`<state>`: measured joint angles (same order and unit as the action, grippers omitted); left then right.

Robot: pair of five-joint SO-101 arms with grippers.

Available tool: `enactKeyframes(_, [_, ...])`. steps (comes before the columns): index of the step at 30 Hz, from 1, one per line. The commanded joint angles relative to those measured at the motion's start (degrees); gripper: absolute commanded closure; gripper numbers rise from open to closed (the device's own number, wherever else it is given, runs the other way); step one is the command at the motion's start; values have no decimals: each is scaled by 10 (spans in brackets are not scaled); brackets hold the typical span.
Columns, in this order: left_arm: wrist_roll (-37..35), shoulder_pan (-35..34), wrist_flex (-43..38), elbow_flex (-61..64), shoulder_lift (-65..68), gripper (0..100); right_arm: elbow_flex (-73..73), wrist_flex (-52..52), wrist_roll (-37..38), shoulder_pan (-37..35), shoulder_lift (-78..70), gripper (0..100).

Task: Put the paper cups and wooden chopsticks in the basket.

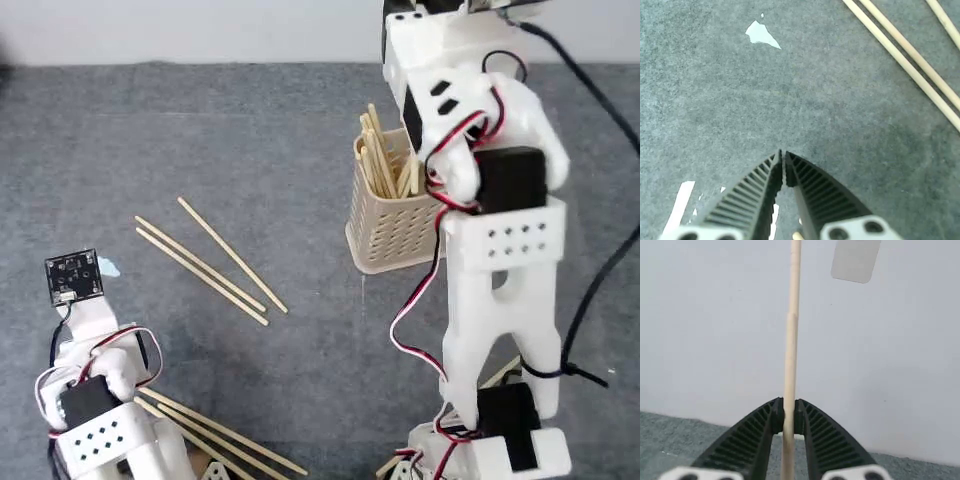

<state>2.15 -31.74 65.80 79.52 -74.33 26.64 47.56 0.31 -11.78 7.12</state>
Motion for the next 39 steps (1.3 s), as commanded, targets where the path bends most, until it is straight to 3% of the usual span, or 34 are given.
enactKeyframes(1, [-2,4,-11,-3,-7,987,-48,-92,-5,10,25,991])
enactKeyframes(8, [-2,4,-11,-3,-7,987,-166,-218,-5,11,33,991])
enactKeyframes(17, [-1,4,-11,-3,-7,987,-420,-388,30,7,161,992])
enactKeyframes(29, [-1,4,-11,-3,-7,987,-626,-456,30,10,240,989])
enactKeyframes(32, [-1,4,-11,-3,-7,987,-637,-431,30,9,245,957])
enactKeyframes(36, [-1,4,-11,-3,-7,987,-630,-393,31,12,253,829])
enactKeyframes(39, [-1,4,-11,-3,-7,987,-604,-330,31,11,281,832])
